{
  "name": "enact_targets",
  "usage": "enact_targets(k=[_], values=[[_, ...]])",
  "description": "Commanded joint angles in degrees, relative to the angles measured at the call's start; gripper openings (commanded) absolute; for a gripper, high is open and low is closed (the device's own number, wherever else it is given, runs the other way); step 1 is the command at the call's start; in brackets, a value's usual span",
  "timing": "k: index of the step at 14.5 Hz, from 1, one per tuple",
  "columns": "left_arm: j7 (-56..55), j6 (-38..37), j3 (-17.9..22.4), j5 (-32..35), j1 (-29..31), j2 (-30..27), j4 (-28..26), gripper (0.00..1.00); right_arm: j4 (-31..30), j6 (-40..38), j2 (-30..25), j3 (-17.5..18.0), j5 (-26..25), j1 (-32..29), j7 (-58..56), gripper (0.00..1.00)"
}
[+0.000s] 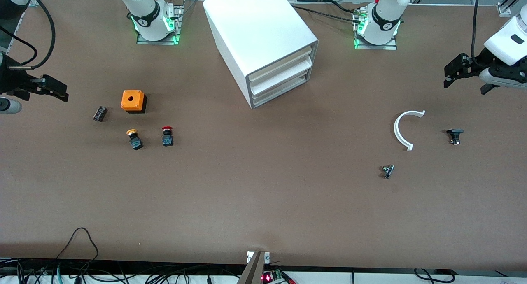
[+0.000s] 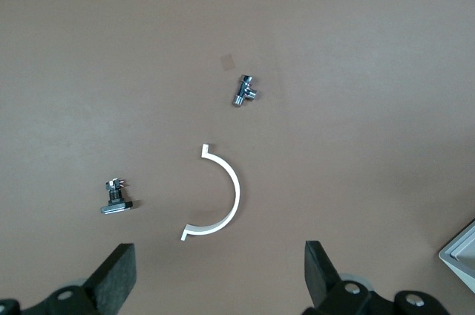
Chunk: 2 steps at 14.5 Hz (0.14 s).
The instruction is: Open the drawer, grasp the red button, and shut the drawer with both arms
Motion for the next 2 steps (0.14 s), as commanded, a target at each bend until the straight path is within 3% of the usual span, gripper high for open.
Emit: enact_targets(k=[1, 2], values=[[0.45, -1.48, 0.26, 0.05, -0.26, 0.78, 1.80, 1.00, -0.15, -0.24, -0.39, 0.59, 1.36, 0.43, -0.47, 1.00], [0.63, -1.40, 0.35, 0.05, -0.18, 0.95, 2.15, 1.00, -0.07, 0.20, -0.39, 0.60, 1.62, 0.43, -0.21, 1.00]])
